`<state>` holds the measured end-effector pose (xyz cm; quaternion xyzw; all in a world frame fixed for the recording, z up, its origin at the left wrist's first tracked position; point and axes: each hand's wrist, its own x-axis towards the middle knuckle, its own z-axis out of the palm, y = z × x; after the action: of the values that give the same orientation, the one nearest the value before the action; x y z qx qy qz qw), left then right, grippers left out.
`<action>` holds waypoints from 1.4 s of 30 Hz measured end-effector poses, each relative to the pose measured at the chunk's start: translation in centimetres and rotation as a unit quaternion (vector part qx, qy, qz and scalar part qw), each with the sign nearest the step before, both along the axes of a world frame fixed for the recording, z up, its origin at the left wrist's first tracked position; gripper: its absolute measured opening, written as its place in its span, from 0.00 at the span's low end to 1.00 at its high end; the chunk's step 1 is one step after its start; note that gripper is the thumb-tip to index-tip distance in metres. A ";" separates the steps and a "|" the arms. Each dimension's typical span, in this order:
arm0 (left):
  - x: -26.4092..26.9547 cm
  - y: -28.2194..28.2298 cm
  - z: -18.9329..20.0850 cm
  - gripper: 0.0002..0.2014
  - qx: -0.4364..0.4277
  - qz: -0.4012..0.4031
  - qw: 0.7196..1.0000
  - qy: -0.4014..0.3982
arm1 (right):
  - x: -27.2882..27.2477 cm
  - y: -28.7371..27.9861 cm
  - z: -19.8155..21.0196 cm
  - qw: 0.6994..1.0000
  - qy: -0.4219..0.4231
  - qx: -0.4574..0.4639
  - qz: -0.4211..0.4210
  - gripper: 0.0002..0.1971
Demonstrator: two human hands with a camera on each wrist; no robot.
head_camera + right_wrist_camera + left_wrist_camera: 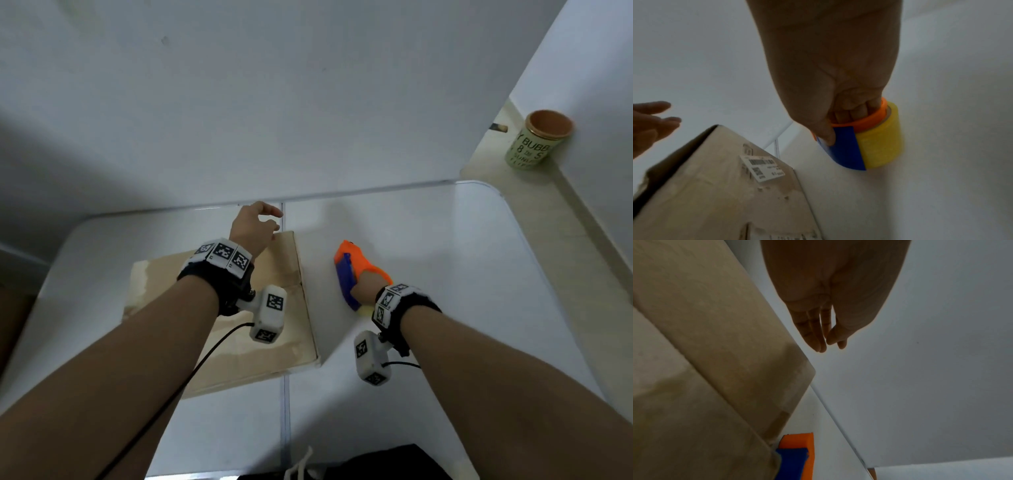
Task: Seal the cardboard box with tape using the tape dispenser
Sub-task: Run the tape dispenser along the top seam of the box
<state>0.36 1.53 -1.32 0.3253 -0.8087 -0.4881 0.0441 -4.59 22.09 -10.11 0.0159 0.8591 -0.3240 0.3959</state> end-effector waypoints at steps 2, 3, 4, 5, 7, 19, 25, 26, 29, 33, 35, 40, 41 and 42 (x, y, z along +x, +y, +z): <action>0.1 0.1 0.3 0.15 -0.006 -0.025 1.000 -0.002 | 0.4 0.8 1.6 0.999 0.041 0.003 0.010 0.16; 0.3 0.1 0.4 0.14 -0.006 -0.041 0.999 0.000 | 0.8 1.2 2.7 0.999 0.048 0.025 0.006 0.10; 0.5 0.1 0.7 0.14 -0.006 -0.058 0.998 0.003 | 0.9 1.6 3.2 0.998 0.053 0.034 -0.003 0.09; 0.8 -0.1 0.9 0.14 -0.007 -0.075 0.997 0.006 | 1.0 1.6 3.8 0.997 0.062 0.032 -0.011 0.14; 1.9 -0.8 1.4 0.14 -0.006 -0.095 0.995 0.016 | 0.6 0.8 5.3 0.994 0.091 -0.021 -0.051 0.15; 13.9 -13.4 1.3 0.14 -0.050 0.031 0.998 -0.010 | 8.3 -9.9 15.5 0.886 0.008 -0.439 -0.149 0.12; 20.9 -16.2 -1.8 0.30 0.013 0.077 0.996 -0.051 | 12.6 -14.8 14.0 0.943 0.048 -0.316 -0.094 0.25; 21.8 -16.1 -2.5 0.30 0.024 0.065 0.996 -0.054 | 13.3 -15.2 14.0 0.948 0.053 -0.303 -0.081 0.24; 23.6 -16.0 -4.5 0.33 0.073 0.054 0.995 -0.051 | 14.9 -16.1 14.0 0.952 0.041 -0.300 -0.039 0.20; 23.5 -15.7 -6.4 0.37 0.141 0.065 0.988 -0.026 | 16.4 -16.4 13.9 0.948 0.010 -0.317 0.028 0.14; 23.0 -15.6 -6.7 0.39 0.145 0.062 0.987 -0.005 | 16.8 -16.4 13.4 0.941 -0.011 -0.332 0.056 0.13; 22.6 -15.1 -6.9 0.24 0.102 0.046 0.994 0.011 | 16.5 -16.6 13.0 0.951 -0.020 -0.297 0.089 0.16; 22.6 -14.9 -6.8 0.21 0.093 0.047 0.995 0.008 | 16.2 -16.6 12.8 0.954 -0.023 -0.282 0.099 0.18; 22.5 -14.7 -6.9 0.20 0.078 0.043 0.996 0.005 | 16.0 -16.6 12.7 0.955 -0.028 -0.272 0.112 0.19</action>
<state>22.89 -13.19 -8.22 0.3598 -0.7529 -0.5493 0.0437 11.42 5.51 2.64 -0.1798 0.7233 -0.4983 0.4430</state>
